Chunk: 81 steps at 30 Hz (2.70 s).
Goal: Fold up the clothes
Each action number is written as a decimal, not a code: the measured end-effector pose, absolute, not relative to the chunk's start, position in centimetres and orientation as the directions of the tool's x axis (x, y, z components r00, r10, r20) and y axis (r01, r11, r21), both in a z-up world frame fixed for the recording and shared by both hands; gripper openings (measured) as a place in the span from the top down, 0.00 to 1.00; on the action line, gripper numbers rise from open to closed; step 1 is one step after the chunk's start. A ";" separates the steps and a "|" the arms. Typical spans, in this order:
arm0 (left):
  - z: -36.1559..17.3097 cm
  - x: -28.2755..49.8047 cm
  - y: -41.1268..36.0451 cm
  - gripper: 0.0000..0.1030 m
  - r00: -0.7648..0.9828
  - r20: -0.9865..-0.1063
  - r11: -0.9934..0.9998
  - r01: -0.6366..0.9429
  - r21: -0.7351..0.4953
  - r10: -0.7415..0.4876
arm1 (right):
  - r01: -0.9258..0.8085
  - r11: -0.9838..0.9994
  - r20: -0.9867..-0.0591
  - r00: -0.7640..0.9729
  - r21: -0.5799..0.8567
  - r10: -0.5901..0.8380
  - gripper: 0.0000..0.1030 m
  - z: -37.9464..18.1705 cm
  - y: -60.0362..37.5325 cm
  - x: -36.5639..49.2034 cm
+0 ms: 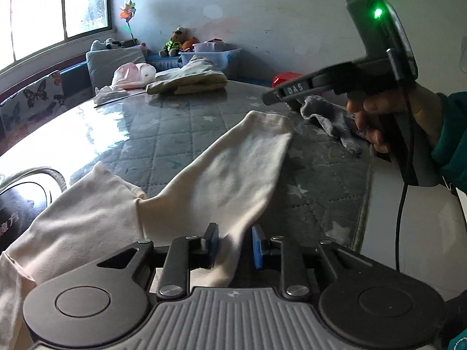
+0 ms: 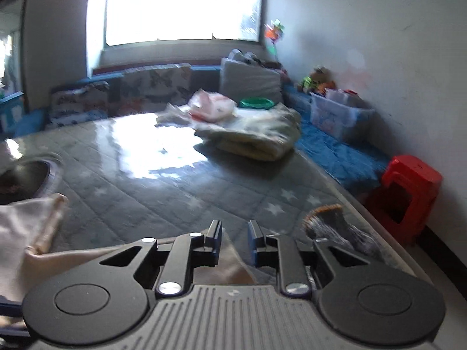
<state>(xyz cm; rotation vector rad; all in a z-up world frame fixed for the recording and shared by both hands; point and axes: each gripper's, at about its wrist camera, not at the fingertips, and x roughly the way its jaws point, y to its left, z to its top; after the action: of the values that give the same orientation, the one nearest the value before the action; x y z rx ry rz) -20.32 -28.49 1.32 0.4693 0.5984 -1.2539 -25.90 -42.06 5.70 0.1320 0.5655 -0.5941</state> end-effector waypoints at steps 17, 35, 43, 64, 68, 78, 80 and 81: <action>3.5 -19.1 -24.5 0.54 0.258 -0.619 0.355 0.934 -0.036 -0.742 | 0.453 0.891 -0.605 0.698 -0.038 -0.382 0.38 4.0 -40.4 -23.0; 3.4 -11.3 -16.4 0.40 0.546 -0.633 0.642 0.760 0.099 -0.549 | 0.251 0.967 -0.628 0.746 -0.044 -0.222 0.11 5.5 -33.6 -20.5; 4.3 -9.5 -14.6 0.40 0.586 -0.626 0.701 0.708 0.086 -0.515 | -0.046 0.996 -0.641 0.768 -0.072 -0.011 0.10 5.7 -25.5 -17.7; 3.7 -17.9 -11.7 0.61 0.438 -0.641 0.471 0.872 0.133 -0.631 | -0.367 0.920 -0.684 0.706 -0.134 0.183 0.62 5.7 -17.6 -21.7; 2.9 -18.3 -12.0 0.89 0.448 -0.647 0.451 0.875 0.177 -0.616 | -0.402 0.900 -0.683 0.706 -0.170 0.187 0.67 5.4 -16.4 -22.3; 4.9 -18.3 -10.2 0.94 0.467 -0.576 0.493 0.861 0.124 -0.671 | -0.418 0.876 -0.679 0.718 -0.242 0.155 0.79 4.6 -15.3 -22.4; 4.8 -18.4 -10.1 0.94 0.460 -0.577 0.486 0.866 0.120 -0.675 | -0.412 0.874 -0.675 0.724 -0.257 0.143 0.85 4.6 -15.3 -22.5; 4.8 -18.4 -10.1 0.94 0.450 -0.580 0.477 0.871 0.117 -0.679 | -0.408 0.875 -0.673 0.727 -0.259 0.140 0.85 4.7 -15.4 -22.6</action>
<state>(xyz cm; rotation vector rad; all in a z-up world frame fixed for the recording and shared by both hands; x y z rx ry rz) -18.44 -10.06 4.78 0.4337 0.4999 -0.9958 -22.62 -15.43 4.71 -0.4107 0.6964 0.3117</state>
